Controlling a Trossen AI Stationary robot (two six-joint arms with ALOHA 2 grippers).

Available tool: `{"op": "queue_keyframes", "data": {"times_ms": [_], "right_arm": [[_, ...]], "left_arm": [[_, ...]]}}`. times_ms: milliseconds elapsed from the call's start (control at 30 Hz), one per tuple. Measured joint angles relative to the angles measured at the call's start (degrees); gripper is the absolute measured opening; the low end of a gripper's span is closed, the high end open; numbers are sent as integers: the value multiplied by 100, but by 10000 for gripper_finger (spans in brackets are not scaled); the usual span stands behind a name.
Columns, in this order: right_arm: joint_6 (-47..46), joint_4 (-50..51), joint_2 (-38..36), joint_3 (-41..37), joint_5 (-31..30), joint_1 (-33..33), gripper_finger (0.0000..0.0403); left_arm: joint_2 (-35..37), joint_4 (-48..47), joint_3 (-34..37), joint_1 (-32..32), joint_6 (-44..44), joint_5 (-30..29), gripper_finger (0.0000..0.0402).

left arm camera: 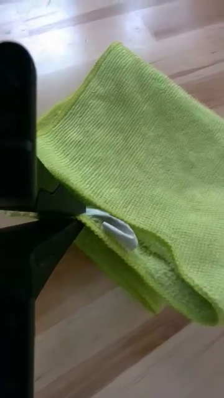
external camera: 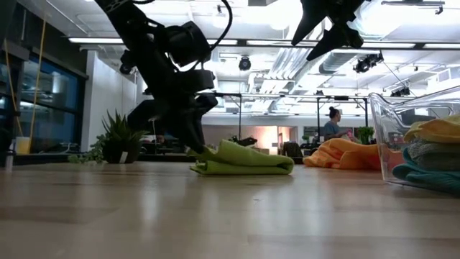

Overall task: Fold microfiber towels
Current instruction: Fold the green microfiber cloth

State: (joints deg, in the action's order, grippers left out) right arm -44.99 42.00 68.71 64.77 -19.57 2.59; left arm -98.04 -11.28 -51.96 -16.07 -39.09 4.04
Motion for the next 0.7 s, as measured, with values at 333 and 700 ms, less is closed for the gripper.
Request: {"op": "queue_keyframes", "data": {"times_ms": [333,700], "right_arm": [[40,7,0,0,2,0,249],[44,18,0,0,40,38,249]], "left_arm": [[0,16,0,-268,85,98,76],[267,-770,-105,-283,649,-12,200]]}}
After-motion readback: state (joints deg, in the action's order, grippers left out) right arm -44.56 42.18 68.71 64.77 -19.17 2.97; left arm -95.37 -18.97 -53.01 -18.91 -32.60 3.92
